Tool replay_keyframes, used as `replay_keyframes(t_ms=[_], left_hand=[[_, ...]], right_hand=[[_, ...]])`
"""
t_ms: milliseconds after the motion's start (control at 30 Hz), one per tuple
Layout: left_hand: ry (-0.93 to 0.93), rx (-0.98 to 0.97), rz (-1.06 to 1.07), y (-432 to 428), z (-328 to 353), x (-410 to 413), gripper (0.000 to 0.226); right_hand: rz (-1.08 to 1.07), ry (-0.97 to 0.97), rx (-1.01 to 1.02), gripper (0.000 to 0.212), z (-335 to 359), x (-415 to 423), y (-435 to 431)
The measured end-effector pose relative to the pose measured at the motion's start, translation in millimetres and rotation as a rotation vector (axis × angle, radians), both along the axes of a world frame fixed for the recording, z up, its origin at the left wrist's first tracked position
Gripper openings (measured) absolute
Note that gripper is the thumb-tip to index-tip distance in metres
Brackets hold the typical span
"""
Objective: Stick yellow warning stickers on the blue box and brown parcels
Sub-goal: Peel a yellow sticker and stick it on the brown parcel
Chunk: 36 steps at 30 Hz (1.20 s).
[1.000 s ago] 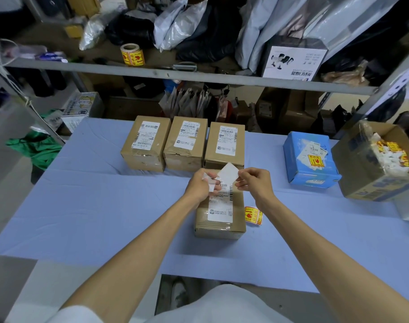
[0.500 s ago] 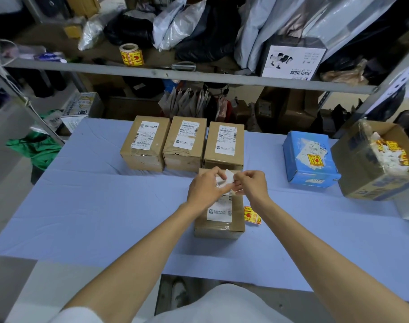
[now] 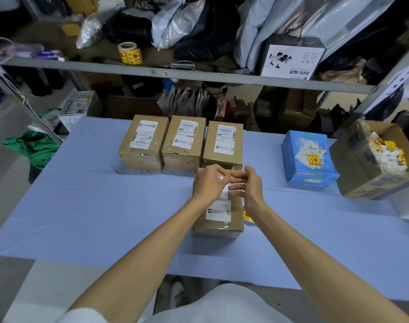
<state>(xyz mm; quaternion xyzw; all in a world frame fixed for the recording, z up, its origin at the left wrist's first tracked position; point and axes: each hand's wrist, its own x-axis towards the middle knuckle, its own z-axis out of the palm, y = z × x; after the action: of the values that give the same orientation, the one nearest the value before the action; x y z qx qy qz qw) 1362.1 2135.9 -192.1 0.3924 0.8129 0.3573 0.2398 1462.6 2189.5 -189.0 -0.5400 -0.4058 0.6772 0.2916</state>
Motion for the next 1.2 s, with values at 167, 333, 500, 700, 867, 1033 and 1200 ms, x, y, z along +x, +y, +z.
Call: replay_keyframes(t_ms=[167, 333, 500, 700, 867, 1033, 1200], left_hand=[[-0.419, 0.074, 0.106, -3.6, -5.0, -7.6, 0.011], [-0.537, 0.142, 0.144, -3.8, -6.4, -7.5, 0.004], [-0.578, 0.141, 0.162, -3.8, -9.7, -11.9, 0.002], [-0.583, 0.130, 0.188, -11.8, -17.4, -15.7, 0.014], [-0.479, 0.132, 0.331, -20.1, -21.3, -24.4, 0.012], [-0.558, 0.087, 0.223, -29.2, -27.4, -29.4, 0.004], [-0.577, 0.037, 0.218, -26.8, -32.7, -17.9, 0.007]], right_hand=[[0.060, -0.241, 0.170, 0.011, -7.9, 7.3, 12.0], [0.124, -0.236, 0.258, 0.007, -8.1, 6.8, 16.5], [0.095, -0.145, 0.216, 0.015, -7.7, 6.4, 17.5], [0.126, -0.115, 0.165, 0.011, -8.5, 6.0, 20.3], [0.048, -0.068, 0.124, 0.004, -8.4, 5.7, 21.4], [0.156, -0.089, 0.078, 0.005, -12.6, 11.3, 17.5], [0.218, -0.086, 0.076, 0.008, -18.3, 10.3, 6.9]])
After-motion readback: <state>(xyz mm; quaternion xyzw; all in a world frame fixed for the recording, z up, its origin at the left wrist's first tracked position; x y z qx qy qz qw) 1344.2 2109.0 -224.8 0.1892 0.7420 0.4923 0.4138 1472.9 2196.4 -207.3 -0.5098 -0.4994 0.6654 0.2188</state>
